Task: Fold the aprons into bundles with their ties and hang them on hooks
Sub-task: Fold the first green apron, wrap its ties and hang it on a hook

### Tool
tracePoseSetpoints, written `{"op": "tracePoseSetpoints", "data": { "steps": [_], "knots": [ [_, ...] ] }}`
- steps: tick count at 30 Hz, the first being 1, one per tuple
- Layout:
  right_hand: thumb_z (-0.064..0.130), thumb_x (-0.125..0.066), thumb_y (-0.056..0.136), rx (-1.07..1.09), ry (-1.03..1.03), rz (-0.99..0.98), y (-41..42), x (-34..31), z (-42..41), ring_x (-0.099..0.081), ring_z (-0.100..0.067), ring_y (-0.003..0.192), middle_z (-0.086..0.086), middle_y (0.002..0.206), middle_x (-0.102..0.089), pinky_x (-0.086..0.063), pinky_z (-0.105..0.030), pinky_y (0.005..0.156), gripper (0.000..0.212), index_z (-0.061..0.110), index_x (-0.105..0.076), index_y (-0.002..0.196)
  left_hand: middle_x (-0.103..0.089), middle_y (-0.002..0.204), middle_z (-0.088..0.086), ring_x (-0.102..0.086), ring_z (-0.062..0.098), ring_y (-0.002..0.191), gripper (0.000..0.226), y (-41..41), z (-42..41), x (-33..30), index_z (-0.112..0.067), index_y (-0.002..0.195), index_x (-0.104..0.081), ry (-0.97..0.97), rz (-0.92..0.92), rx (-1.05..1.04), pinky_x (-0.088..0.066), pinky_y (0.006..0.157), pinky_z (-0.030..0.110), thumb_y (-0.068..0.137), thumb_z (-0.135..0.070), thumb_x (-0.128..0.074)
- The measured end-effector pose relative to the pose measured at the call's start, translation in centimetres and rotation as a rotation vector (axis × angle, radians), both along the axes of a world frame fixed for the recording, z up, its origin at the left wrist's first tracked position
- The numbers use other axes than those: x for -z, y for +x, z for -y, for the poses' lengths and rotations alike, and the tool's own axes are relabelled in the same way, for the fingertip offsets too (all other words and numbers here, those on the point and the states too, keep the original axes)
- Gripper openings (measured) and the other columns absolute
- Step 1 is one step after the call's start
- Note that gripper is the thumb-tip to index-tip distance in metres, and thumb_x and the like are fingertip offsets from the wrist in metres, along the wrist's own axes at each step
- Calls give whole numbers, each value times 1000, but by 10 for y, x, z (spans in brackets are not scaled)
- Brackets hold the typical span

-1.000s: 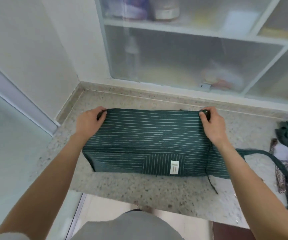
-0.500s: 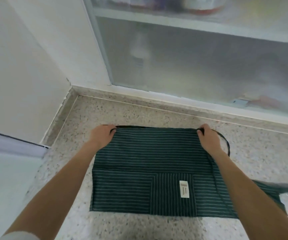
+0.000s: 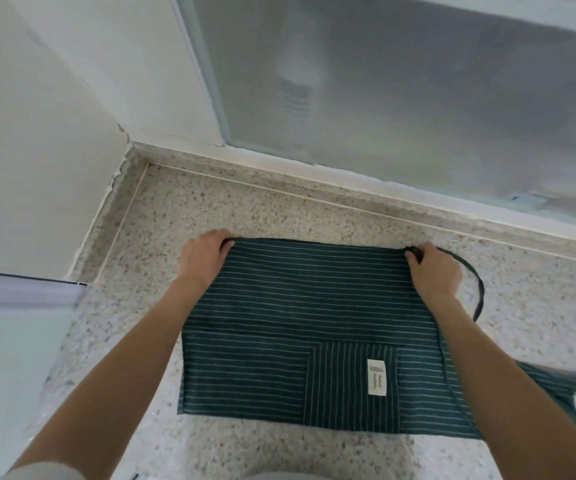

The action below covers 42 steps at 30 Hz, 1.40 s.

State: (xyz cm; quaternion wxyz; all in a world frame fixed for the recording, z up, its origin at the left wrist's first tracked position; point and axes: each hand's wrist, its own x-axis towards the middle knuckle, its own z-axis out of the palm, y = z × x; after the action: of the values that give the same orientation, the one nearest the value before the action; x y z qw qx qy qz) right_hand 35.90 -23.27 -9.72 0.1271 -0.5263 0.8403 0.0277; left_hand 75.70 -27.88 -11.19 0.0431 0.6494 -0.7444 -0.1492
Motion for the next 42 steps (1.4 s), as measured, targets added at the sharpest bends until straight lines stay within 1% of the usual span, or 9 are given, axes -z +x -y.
{"op": "tracePoseSetpoints", "data": {
  "steps": [4, 8, 11, 16, 21, 26, 30, 34, 42],
  "knots": [
    [38, -46, 96, 58, 27, -32, 3, 3, 7, -62, -33, 79, -16, 86, -66, -38, -30, 57, 34, 10, -60, 110, -64, 101, 6, -60, 27, 86, 16, -4, 4, 2, -15, 105, -61, -28, 38, -34, -46, 65, 37, 93, -22, -54],
    [33, -49, 95, 65, -25, 26, 6, 2, 2, -61, -35, 82, -18, 93, -66, -40, -32, 58, 31, 9, -54, 114, -65, 110, 4, -57, 29, 102, 27, -14, -3, 6, -16, 107, -64, -240, 125, 20, -39, 91, 43, 83, -5, -61],
    [25, -55, 92, -10, -175, 169, 9, -2, -16, -56, -35, 97, -18, 109, -61, -48, -41, 75, 34, 7, -49, 121, -65, 107, 1, -57, 25, 102, 24, -45, -16, -3, -17, 106, -65, -313, -3, 151, -39, 93, 41, 83, -9, -61],
    [15, -61, 88, -37, -357, 154, 9, -16, -105, -51, -32, 103, -14, 112, -58, -43, -43, 88, 32, 7, -54, 119, -54, 128, 1, -46, 22, 121, 40, -133, -68, -21, -19, 128, -51, -8, -176, 424, -34, 102, 39, 92, -37, -50],
    [20, -69, 83, 257, -234, 15, -5, -9, -216, -50, -39, 102, -19, 110, -58, -41, -48, 85, 37, 6, -58, 116, -13, 156, 3, -7, 22, 143, 79, -207, -128, -15, -23, 149, -11, 248, -3, 662, -3, 116, 48, 88, -64, -40],
    [25, -66, 86, 366, -203, 47, -37, -4, -268, -47, -40, 112, -21, 124, -52, -39, -49, 94, 49, 5, -51, 127, 11, 157, -1, 14, 21, 144, 95, -236, -156, -3, -35, 148, 1, 341, 144, 706, 12, 108, 61, 77, -71, -51],
    [41, -63, 86, 208, -114, 253, -48, -7, -258, -57, -25, 97, -6, 105, -62, -48, -37, 80, 45, 13, -53, 120, 17, 156, -3, 18, 20, 143, 99, -228, -155, 3, -37, 148, 2, 353, 180, 715, 13, 108, 60, 74, -72, -54],
    [44, -59, 87, -114, 73, 179, -43, 0, -245, -55, -21, 94, 0, 96, -59, -43, -31, 78, 30, 18, -58, 101, 18, 156, -5, 19, 17, 142, 100, -215, -157, 5, -39, 147, 1, 352, 173, 722, 13, 108, 62, 72, -71, -57],
    [19, -55, 94, 474, -401, 673, -133, -38, -185, -65, -11, 60, -7, 82, -68, -56, -31, 60, 10, 10, -53, 95, 5, 157, -4, 7, 19, 144, 92, -235, -175, -13, -33, 147, -15, 359, 227, 550, 8, 108, 63, 74, -51, -68]
  ]
}}
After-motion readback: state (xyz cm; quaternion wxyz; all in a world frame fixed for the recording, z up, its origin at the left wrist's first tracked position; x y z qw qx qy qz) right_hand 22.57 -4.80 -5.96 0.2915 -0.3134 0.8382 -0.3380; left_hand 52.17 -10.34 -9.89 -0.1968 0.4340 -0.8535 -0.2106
